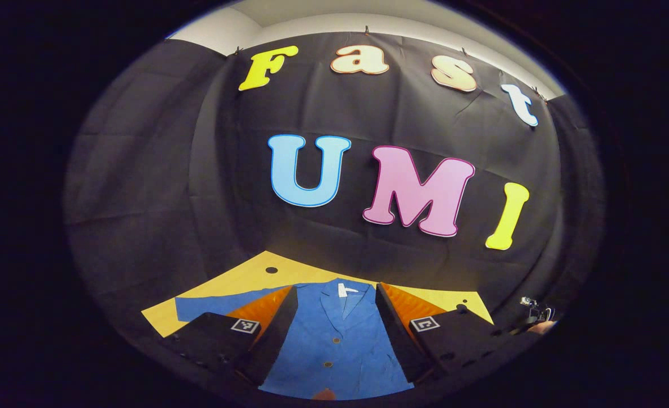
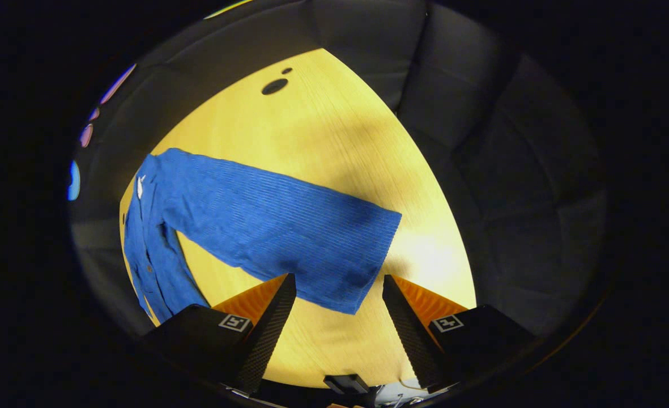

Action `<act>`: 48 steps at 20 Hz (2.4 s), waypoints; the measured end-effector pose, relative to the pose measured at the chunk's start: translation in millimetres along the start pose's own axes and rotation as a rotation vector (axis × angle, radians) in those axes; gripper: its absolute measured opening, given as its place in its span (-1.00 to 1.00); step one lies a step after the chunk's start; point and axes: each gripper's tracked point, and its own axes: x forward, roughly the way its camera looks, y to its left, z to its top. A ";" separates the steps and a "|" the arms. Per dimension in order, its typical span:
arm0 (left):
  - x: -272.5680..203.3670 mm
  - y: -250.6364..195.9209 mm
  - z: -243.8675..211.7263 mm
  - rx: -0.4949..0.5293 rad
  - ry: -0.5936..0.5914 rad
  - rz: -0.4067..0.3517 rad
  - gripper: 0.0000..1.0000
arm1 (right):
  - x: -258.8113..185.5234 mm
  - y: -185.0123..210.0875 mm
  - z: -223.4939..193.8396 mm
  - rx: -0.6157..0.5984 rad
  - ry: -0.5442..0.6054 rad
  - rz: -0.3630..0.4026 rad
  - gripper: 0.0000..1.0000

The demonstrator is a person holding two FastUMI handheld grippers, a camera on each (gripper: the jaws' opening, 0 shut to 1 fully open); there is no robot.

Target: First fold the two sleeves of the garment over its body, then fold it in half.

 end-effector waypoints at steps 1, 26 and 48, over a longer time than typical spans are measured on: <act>1.1 -2.0 -0.8 0.004 0.009 0.003 0.58 | 6.0 -0.5 -1.2 0.019 0.013 0.001 0.98; 22.1 116.6 -2.7 -0.063 0.027 -0.062 0.59 | -81.6 64.5 20.0 -0.025 -0.299 -0.096 -0.90; 54.1 268.6 -1.1 -0.166 -0.019 -0.029 0.58 | -190.2 493.6 26.7 -0.457 -0.731 0.095 -0.92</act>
